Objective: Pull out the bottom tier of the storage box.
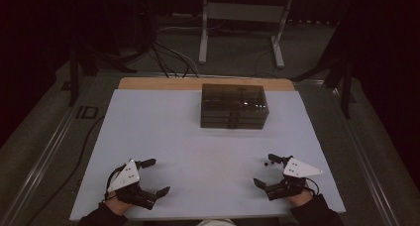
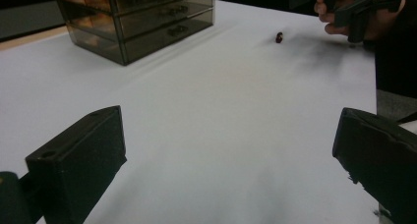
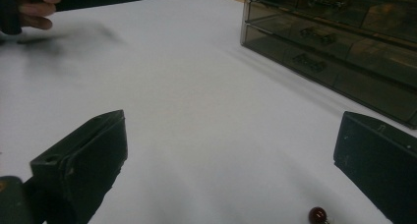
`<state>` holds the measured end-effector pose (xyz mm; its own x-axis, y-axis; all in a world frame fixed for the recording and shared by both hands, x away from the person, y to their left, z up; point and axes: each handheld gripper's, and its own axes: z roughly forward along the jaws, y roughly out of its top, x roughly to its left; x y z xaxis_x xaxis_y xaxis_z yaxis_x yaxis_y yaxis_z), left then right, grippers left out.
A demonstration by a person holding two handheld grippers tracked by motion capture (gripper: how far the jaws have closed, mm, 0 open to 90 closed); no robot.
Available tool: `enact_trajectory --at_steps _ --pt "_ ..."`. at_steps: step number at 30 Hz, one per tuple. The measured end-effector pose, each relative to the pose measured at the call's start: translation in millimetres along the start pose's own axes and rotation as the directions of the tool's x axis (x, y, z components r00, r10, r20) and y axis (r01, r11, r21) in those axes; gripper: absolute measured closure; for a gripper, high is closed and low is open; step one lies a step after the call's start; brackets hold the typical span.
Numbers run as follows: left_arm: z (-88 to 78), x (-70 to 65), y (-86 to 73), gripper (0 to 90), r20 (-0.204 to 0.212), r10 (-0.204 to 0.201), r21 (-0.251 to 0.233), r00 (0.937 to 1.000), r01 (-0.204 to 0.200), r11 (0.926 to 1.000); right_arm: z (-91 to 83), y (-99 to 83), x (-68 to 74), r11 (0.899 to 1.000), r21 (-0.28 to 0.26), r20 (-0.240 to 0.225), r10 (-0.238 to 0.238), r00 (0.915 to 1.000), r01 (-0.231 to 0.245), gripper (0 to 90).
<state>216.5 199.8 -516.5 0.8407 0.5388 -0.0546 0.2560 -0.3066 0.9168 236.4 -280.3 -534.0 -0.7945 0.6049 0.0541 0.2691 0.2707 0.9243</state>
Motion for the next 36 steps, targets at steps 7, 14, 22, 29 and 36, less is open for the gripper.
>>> enact_trajectory --at_steps 7,14,22,29,36 --pt "1.7 2.3 1.8 0.7 -0.014 -0.014 -0.003 0.9998 0.014 0.9999 1.8 -3.1 0.4 1.0 0.016 -0.019 -0.005 0.9998 0.006 0.0" --pt "3.1 3.0 0.2 0.7 -0.002 -0.021 0.001 0.9998 0.021 0.9998 -2.4 -1.1 1.4 1.0 -0.002 -0.028 -0.01 0.9996 0.01 0.0" --pt "1.2 2.7 0.1 0.7 0.015 -0.016 -0.01 0.9998 0.016 0.9998 -3.9 15.9 13.5 0.999 -0.017 -0.077 -0.047 0.9959 0.046 0.0" --pt "-0.4 2.7 -0.4 0.7 0.018 -0.02 -0.012 0.9996 0.02 0.9997 -5.0 38.3 17.9 0.994 -0.05 -0.087 -0.099 0.9912 0.095 0.0" --pt "-2.0 3.6 -0.6 0.7 0.013 -0.023 -0.02 0.9997 0.023 0.9995 -5.0 62.4 14.3 0.986 -0.079 -0.084 -0.154 0.9845 0.147 0.0"
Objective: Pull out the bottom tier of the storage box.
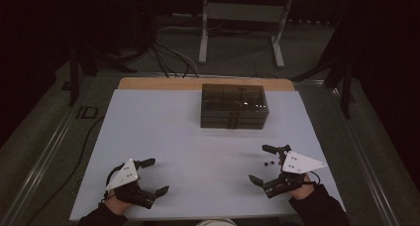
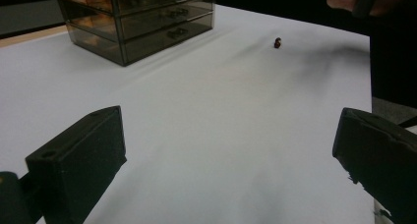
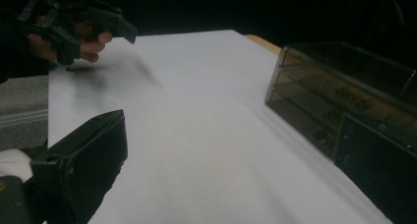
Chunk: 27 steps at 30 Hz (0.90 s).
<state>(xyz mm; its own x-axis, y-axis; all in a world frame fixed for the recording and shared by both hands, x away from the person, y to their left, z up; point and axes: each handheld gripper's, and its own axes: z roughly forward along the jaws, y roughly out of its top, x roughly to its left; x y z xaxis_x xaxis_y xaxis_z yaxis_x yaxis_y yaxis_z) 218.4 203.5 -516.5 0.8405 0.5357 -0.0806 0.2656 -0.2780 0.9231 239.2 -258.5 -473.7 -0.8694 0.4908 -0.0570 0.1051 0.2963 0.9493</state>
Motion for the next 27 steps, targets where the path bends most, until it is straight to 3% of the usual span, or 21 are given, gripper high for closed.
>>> enact_trajectory --at_steps 8,27 --pt "-0.2 0.3 -0.2 0.8 -0.001 -0.004 -0.004 1.0 0.004 1.0 3.5 13.8 -8.8 0.999 -0.006 0.011 -0.044 0.999 0.044 0.0" --pt "-0.7 1.4 -0.7 0.7 -0.006 -0.01 -0.011 0.9999 0.01 0.9999 21.2 22.3 -27.1 0.994 0.027 0.041 -0.106 0.9935 0.105 0.0"
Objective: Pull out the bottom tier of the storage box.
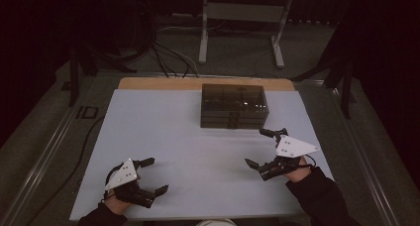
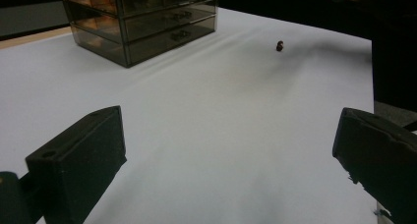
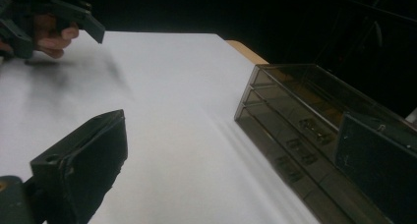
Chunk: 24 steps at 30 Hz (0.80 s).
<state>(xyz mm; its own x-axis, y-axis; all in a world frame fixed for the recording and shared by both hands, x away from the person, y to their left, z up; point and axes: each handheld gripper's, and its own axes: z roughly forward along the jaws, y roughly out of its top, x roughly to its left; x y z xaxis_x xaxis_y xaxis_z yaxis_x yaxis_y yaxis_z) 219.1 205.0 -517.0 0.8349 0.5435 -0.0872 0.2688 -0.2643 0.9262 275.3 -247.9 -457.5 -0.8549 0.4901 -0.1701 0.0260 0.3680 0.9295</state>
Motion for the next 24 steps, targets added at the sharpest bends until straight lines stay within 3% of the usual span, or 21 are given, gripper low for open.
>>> enact_trajectory --at_steps 10,24 --pt "-0.6 0.1 0.2 0.7 -0.001 0.0 -0.001 1.0 0.0 1.0 10.8 3.6 -5.7 0.999 0.014 0.022 -0.031 0.9993 0.031 0.0" --pt "-1.0 0.1 0.0 0.7 -0.003 -0.001 -0.001 1.0 0.001 1.0 36.0 4.1 -9.1 0.989 0.098 0.063 -0.114 0.9915 0.107 0.0"
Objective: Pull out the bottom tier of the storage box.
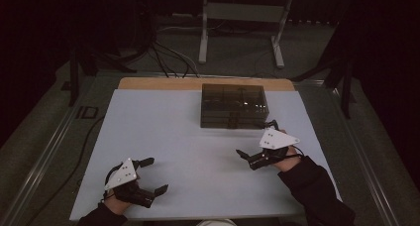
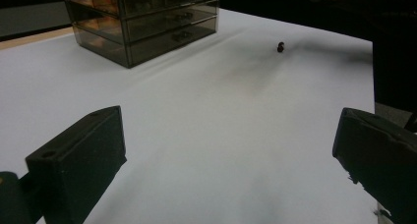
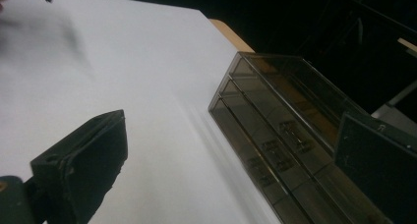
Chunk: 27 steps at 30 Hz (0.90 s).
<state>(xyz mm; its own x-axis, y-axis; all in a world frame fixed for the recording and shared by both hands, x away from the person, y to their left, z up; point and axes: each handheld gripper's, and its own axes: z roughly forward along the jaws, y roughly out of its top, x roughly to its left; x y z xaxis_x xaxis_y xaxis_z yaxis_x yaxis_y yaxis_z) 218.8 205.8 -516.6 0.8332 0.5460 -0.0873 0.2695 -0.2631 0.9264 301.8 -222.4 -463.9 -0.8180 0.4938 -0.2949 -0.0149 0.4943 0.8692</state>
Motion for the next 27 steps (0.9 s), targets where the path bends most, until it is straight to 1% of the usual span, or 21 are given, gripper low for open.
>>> enact_trajectory --at_steps 4,5,7,12,13,14,17,19,24,25,27 --pt "-0.2 0.0 0.2 0.7 -0.001 0.001 -0.002 1.0 -0.001 1.0 4.3 -0.7 0.3 1.0 0.014 0.008 -0.013 0.9999 0.013 0.0" --pt "-0.1 0.3 0.0 0.8 -0.001 0.0 0.0 1.0 0.0 1.0 7.9 -1.8 0.5 0.999 0.028 0.013 -0.022 0.9997 0.021 0.0" --pt "-0.1 0.2 0.2 0.8 -0.001 0.0 -0.002 1.0 0.0 1.0 10.1 -2.5 0.7 0.999 0.04 0.015 -0.026 0.9995 0.026 0.0" --pt "-0.2 0.5 -0.2 0.8 -0.002 0.0 0.0 1.0 0.0 1.0 16.9 -4.8 3.2 0.995 0.082 0.03 -0.058 0.9979 0.055 0.0" --pt "-0.2 0.5 -0.2 0.7 -0.002 0.0 0.0 1.0 0.0 1.0 16.9 -4.8 3.2 0.995 0.082 0.03 -0.058 0.9979 0.055 0.0" --pt "-0.1 0.3 0.0 0.7 -0.001 0.0 -0.002 1.0 0.0 1.0 19.1 -5.9 4.2 0.993 0.096 0.029 -0.069 0.9972 0.066 0.0" --pt "0.0 0.3 -0.2 0.7 -0.003 0.002 -0.001 1.0 -0.002 1.0 20.3 -6.5 4.8 0.993 0.101 0.03 -0.072 0.997 0.068 0.0" --pt "0.1 0.4 0.0 0.7 -0.004 0.001 -0.002 1.0 -0.001 1.0 25.3 -8.7 6.0 0.989 0.123 0.034 -0.082 0.9961 0.077 0.0" --pt "-0.2 0.7 -0.2 0.7 -0.006 -0.001 -0.002 1.0 0.001 1.0 30.4 -10.8 8.4 0.985 0.147 0.036 -0.097 0.9946 0.091 0.0" --pt "-0.2 0.4 0.3 0.7 -0.006 0.001 -0.005 1.0 -0.001 1.0 33.2 -11.6 10.1 0.981 0.163 0.039 -0.11 0.9932 0.102 0.0" --pt "-0.1 0.3 0.0 0.8 -0.006 0.0 -0.004 1.0 0.0 1.0 36.3 -12.0 11.8 0.977 0.177 0.044 -0.128 0.9908 0.118 0.0"
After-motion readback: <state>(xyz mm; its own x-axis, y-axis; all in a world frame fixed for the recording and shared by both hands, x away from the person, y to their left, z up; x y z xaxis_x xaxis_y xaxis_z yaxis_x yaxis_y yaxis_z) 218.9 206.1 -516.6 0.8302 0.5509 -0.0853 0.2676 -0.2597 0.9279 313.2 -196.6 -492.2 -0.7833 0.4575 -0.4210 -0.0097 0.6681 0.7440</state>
